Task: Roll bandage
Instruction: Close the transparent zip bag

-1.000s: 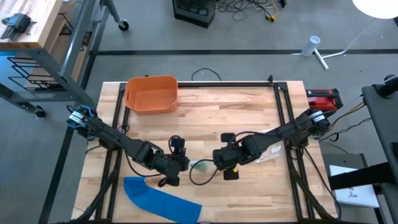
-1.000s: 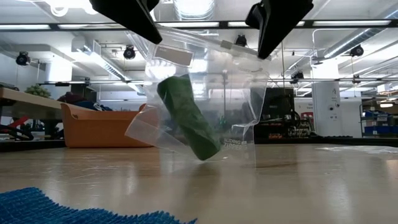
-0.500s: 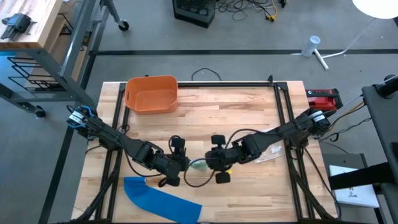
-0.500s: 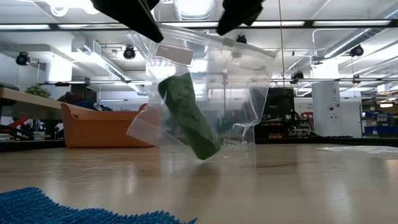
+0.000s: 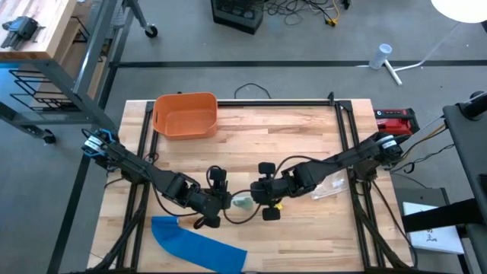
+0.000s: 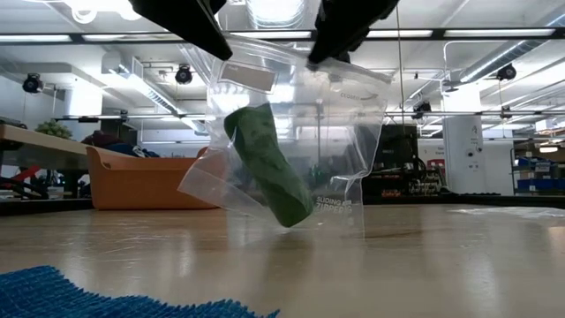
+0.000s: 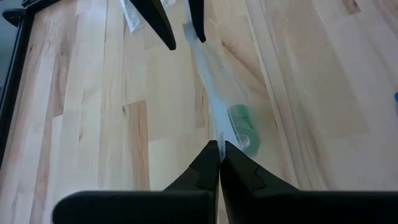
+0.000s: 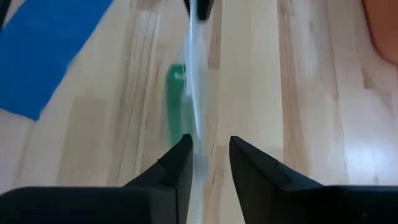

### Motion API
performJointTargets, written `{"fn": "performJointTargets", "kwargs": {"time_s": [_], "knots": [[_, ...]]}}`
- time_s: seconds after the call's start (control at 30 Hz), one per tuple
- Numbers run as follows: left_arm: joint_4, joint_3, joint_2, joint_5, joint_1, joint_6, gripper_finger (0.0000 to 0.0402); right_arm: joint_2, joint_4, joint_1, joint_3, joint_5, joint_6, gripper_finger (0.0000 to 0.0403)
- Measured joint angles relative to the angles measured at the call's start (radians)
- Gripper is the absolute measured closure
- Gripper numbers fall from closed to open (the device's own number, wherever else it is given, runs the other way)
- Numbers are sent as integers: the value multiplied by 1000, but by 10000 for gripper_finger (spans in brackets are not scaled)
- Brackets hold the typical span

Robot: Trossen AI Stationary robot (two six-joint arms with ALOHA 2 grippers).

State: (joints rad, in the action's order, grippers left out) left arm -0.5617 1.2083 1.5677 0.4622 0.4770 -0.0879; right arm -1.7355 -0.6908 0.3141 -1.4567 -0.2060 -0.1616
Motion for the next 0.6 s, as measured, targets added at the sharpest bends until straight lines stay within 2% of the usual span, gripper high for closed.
{"fn": "performJointTargets", "kwargs": {"time_s": [0.4,0.6], "knots": [[-1,0,0,0,0,0,401,0,-57,0,-1,4,-14,371],[-1,0,0,0,0,0,401,0,-61,2,-1,4,-15,381]]}}
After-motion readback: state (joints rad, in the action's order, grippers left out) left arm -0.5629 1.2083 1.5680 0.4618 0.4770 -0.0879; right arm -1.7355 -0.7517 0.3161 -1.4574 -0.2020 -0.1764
